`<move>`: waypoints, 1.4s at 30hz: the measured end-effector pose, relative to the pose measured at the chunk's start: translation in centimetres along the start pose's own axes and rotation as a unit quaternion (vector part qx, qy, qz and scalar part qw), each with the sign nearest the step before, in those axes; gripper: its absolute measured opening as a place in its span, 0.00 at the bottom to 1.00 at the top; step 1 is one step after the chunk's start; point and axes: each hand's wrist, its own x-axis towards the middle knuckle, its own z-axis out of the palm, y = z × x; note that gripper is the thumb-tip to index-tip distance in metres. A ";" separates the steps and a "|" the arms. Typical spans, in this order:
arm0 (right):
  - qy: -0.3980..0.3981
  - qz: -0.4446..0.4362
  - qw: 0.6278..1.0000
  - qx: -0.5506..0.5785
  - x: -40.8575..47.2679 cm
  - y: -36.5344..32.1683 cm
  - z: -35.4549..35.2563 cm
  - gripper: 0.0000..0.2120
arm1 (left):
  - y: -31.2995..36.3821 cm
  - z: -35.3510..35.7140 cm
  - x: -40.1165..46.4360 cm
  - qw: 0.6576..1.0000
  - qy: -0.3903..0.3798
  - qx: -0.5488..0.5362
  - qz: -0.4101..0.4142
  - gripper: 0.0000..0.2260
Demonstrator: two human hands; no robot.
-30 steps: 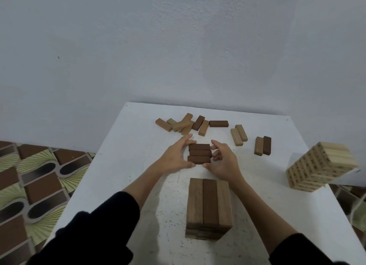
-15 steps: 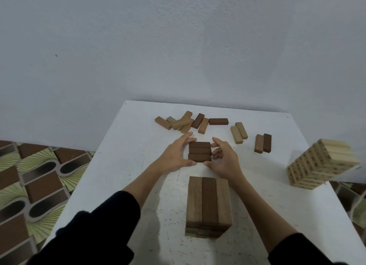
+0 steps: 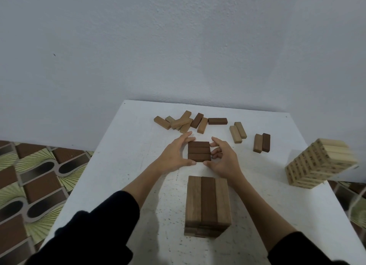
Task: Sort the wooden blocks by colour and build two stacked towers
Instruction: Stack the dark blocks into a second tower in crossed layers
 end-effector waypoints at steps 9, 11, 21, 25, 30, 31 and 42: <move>-0.048 0.003 0.999 -0.003 0.5 -0.4 -0.5 0.48 | 0.1 -0.4 0.2 1.000 -0.015 0.024 -0.004 0.45; -0.070 0.006 0.998 -0.004 0.5 -0.6 -0.7 0.49 | 0.0 -0.4 0.3 1.000 -0.012 0.025 -0.005 0.45; -0.105 0.029 0.994 0.004 0.7 -1.2 -1.1 0.44 | -0.1 -0.3 0.3 1.000 -0.005 0.016 -0.022 0.41; -0.126 0.059 0.988 0.065 0.5 -2.4 -2.2 0.45 | 0.6 -0.9 0.1 1.000 -0.016 0.015 -0.022 0.43; -0.111 0.030 0.982 0.151 -0.3 -6.4 -5.6 0.45 | 3.7 -3.5 -1.6 0.998 -0.010 -0.042 0.042 0.44; -0.104 0.021 0.982 0.158 -0.6 -7.5 -6.3 0.44 | 4.4 -4.1 -2.1 0.997 -0.004 -0.054 0.051 0.44; -0.063 -0.054 0.980 0.183 -8.0 -14.0 -10.8 0.42 | 9.7 -5.4 -10.8 0.984 -0.002 -0.116 0.134 0.41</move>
